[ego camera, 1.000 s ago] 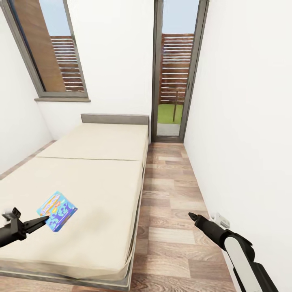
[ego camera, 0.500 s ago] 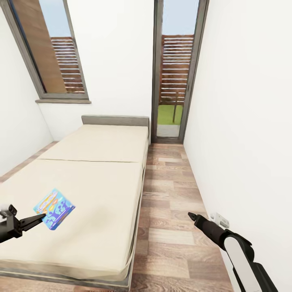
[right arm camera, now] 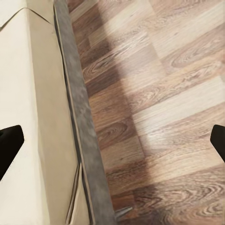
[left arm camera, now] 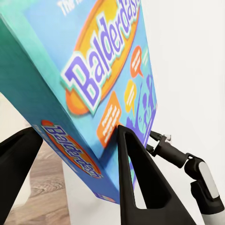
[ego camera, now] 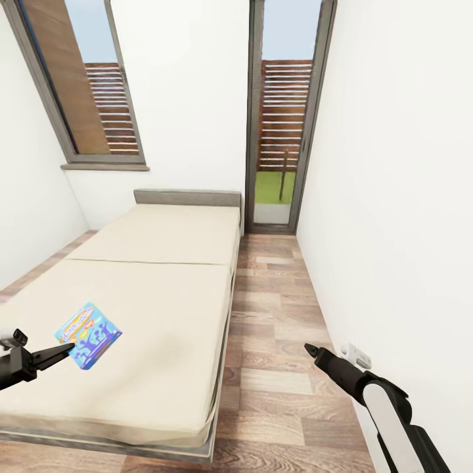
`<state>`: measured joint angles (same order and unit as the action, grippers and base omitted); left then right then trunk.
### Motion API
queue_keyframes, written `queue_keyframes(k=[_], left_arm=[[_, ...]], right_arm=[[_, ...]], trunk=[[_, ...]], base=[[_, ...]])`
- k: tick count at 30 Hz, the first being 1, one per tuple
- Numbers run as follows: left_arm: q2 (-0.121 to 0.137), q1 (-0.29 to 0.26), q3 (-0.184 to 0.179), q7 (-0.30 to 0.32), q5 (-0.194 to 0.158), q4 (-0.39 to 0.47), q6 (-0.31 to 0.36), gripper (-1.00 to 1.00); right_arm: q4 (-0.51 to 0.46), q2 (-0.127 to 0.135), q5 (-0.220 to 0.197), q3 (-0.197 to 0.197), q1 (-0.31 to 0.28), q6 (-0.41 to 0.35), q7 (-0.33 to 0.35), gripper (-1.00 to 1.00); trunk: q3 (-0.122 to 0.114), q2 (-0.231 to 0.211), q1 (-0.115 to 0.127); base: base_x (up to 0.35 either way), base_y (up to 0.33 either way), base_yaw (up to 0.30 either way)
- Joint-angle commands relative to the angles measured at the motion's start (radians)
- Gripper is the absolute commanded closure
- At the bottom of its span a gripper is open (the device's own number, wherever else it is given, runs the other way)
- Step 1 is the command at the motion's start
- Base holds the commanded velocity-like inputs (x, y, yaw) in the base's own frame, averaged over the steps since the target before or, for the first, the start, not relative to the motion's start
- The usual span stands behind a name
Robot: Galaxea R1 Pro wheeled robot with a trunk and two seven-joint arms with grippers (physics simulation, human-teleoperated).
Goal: Put all the toys in the child's room - the three board games (two on the bed and one on the table), the two jigsaw puzzles on the table, and the tennis ball on the table - inside the toy box on the table in the child's room.
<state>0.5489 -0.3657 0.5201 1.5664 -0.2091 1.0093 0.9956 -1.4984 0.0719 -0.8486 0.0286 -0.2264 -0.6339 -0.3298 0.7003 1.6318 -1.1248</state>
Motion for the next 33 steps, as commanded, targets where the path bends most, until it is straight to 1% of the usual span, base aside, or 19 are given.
queue_keyframes(k=[1,33], left_arm=[[0.000,0.000,0.000,0.004,0.002,0.000,0.011,1.00],[0.004,0.001,0.008,0.004,-0.003,-0.001,0.017,1.00]], right_arm=[[-0.002,0.000,-0.010,0.000,-0.001,-0.003,-0.009,-1.00],[-0.002,0.000,-0.010,-0.001,0.001,-0.002,-0.008,-1.00]], trunk=[[-0.004,-0.007,0.004],[-0.157,-0.231,0.127]], base=[[-0.002,0.000,0.000],[0.000,0.000,0.000]])
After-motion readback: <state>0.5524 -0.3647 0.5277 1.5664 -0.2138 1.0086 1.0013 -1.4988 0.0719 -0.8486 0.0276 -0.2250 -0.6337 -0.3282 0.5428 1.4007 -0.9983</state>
